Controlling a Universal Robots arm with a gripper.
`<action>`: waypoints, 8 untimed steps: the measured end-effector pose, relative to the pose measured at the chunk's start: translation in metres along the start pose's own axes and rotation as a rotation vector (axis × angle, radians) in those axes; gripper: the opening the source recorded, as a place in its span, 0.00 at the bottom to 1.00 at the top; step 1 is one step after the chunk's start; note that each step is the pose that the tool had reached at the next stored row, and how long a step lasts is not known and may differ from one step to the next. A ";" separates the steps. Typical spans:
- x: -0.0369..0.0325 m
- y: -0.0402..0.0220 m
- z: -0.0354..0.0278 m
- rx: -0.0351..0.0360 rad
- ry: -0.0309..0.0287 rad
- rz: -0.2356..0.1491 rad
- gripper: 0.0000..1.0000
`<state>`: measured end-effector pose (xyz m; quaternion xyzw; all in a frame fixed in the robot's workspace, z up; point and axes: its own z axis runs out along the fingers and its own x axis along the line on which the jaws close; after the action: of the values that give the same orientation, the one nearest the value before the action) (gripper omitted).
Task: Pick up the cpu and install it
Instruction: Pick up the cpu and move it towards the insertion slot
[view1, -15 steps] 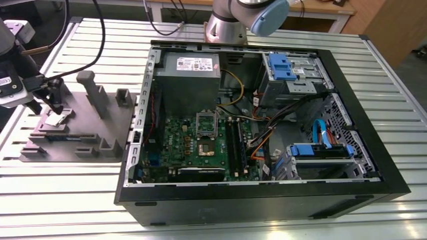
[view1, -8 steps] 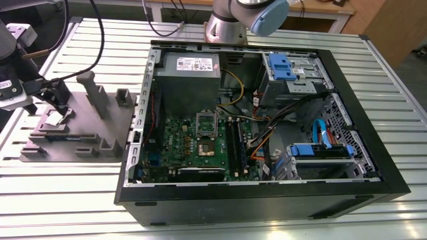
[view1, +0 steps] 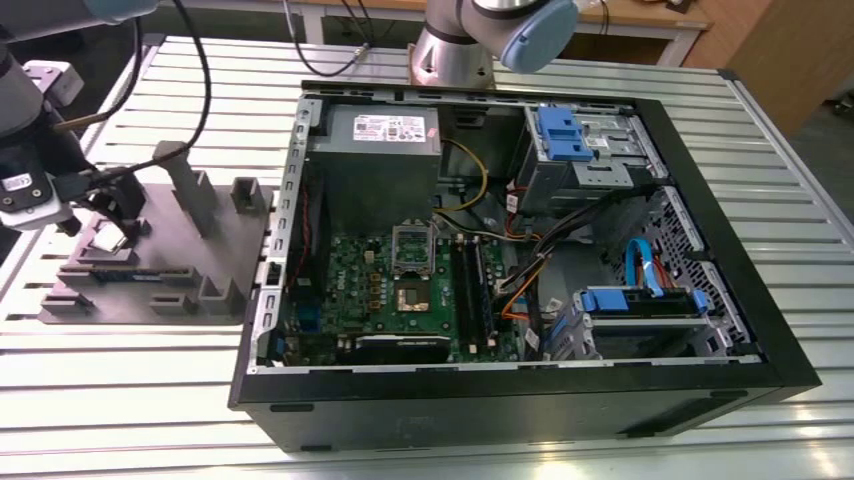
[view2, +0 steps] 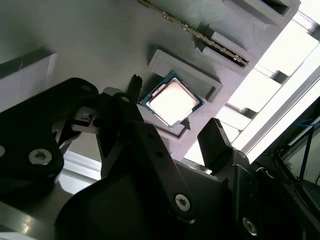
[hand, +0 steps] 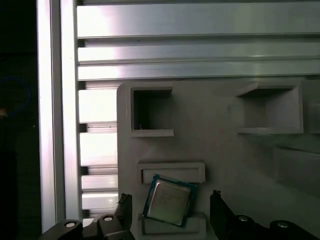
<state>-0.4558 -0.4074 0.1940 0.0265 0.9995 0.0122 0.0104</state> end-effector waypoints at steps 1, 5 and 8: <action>0.0000 0.0000 0.0016 0.0000 -0.0001 0.002 0.72; 0.0001 -0.0001 0.0064 0.0001 -0.0002 0.007 0.72; 0.0002 -0.0002 0.0085 0.0001 -0.0003 0.008 0.72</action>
<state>-0.4558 -0.4073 0.1855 0.0303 0.9994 0.0122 0.0105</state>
